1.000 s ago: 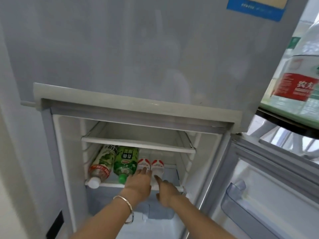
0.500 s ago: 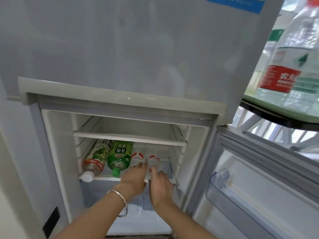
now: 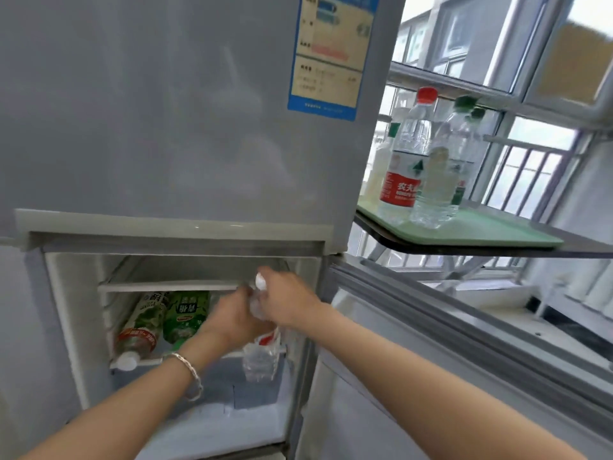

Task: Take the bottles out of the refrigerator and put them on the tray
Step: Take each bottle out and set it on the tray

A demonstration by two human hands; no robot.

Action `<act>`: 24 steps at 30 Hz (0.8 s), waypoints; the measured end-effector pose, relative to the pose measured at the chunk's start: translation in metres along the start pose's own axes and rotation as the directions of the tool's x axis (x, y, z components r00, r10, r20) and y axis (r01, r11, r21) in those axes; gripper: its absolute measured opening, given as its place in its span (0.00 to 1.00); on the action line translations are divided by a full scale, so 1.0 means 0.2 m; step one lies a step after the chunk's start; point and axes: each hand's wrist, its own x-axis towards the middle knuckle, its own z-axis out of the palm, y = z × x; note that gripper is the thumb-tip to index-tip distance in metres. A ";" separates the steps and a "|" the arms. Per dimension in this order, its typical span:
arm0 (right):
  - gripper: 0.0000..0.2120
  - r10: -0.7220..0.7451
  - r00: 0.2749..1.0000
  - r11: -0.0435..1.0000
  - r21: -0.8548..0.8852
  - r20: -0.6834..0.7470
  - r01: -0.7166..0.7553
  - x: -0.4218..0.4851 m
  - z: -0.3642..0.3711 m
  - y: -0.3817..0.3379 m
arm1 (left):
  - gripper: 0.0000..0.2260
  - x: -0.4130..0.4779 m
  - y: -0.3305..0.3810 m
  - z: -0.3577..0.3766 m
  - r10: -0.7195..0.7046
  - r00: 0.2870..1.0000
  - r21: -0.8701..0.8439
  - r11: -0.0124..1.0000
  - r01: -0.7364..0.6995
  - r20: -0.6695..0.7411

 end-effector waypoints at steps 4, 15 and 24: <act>0.22 0.008 0.996 0.991 0.134 0.091 -0.021 -0.07 -0.25 0.02 | 0.24 -0.06 0.12 -0.14 0.046 0.999 -0.026 0.999 -0.045 0.016; 0.26 -0.048 0.913 0.872 0.463 0.406 -0.159 -0.39 -0.66 0.21 | 0.22 -0.21 0.78 -0.51 0.320 0.944 0.078 0.946 -0.314 -0.080; 0.33 0.185 0.966 0.693 0.721 -0.183 0.004 -0.47 -1.12 0.34 | 0.32 -0.21 1.41 -0.66 0.514 0.802 -0.248 0.770 -0.588 -0.305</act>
